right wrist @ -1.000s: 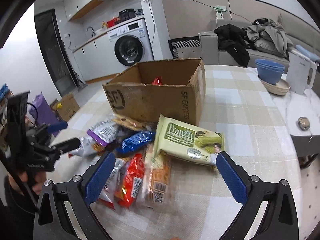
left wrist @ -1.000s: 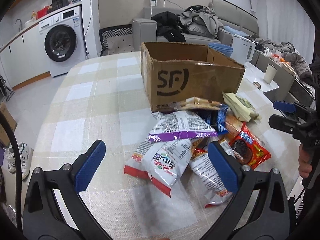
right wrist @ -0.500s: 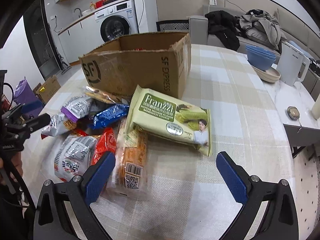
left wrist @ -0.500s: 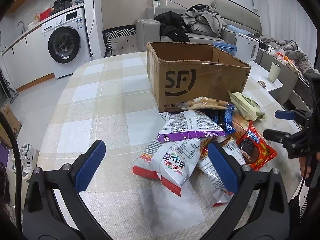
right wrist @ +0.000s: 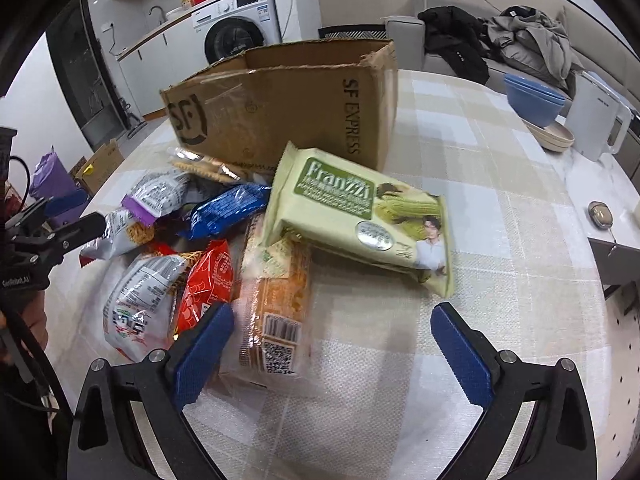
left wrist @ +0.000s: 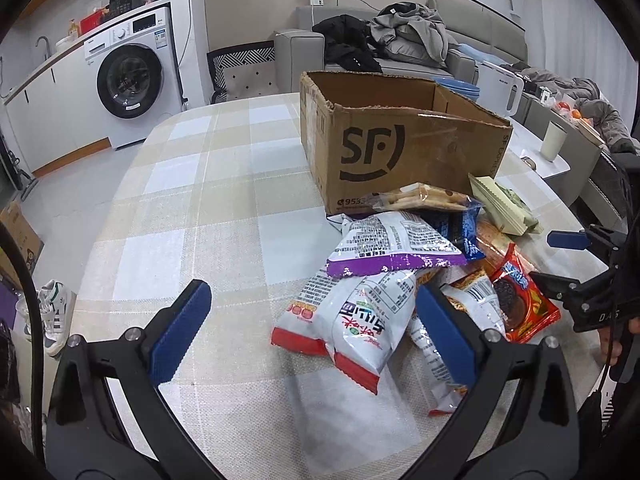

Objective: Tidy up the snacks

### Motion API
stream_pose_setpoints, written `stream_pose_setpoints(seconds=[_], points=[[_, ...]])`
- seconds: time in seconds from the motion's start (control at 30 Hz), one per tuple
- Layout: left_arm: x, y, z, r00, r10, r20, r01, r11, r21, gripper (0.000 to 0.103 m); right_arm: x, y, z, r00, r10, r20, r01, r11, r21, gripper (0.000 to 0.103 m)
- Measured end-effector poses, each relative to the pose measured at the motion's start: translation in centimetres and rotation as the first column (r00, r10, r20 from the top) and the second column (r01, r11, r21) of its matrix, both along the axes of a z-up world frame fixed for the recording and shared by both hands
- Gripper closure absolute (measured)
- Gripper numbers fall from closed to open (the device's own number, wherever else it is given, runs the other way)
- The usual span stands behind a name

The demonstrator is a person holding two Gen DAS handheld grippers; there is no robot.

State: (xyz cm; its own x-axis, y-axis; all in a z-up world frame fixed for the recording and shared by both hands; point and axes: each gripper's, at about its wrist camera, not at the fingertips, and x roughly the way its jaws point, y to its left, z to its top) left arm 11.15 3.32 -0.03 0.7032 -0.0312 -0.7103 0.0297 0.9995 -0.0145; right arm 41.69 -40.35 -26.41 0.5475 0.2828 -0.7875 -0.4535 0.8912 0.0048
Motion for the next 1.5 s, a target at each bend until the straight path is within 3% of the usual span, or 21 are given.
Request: stream_pose_setpoints(seconds=[0.4,0.63,0.9,0.97,1.13,1.5], points=[[0.5,-0.1,-1.2,1.0,-0.005,-0.026,0.005,1.0,0.003,0.001,0.0,1.8,-0.8,1.0,0.007,0.02,-0.006,0.999,-0.051,0.012],[0.7,-0.2,-1.6,0.999,-0.007,-0.034,0.007,1.0,0.006,0.001,-0.4,3.3,-1.6,0.999,0.035,0.018,-0.034,0.995,-0.098,0.026],[0.8,-0.2,-1.8,0.999,-0.005,-0.037,0.005,1.0,0.004,0.001,-0.6,4.2,-1.5,0.999,0.036,0.039,-0.032,0.995,-0.096,0.032],[0.8,-0.2,-1.8,0.999,-0.005,-0.037,0.005,1.0,0.007,0.001,-0.8,4.2,-1.5,0.998,0.04,0.039,-0.037,0.996,-0.087,0.035],[0.9,-0.1,-1.9,0.999,-0.005,-0.039,0.005,1.0,0.005,0.001,-1.4,4.7,-1.5,0.997,0.059,0.052,-0.055,0.996,-0.077,0.063],[0.9,0.0,-2.3,0.999,-0.007,-0.041,0.007,1.0,0.006,0.001,-1.6,4.3,-0.9,0.996,0.07,0.046,-0.07,0.997,-0.011,0.065]])
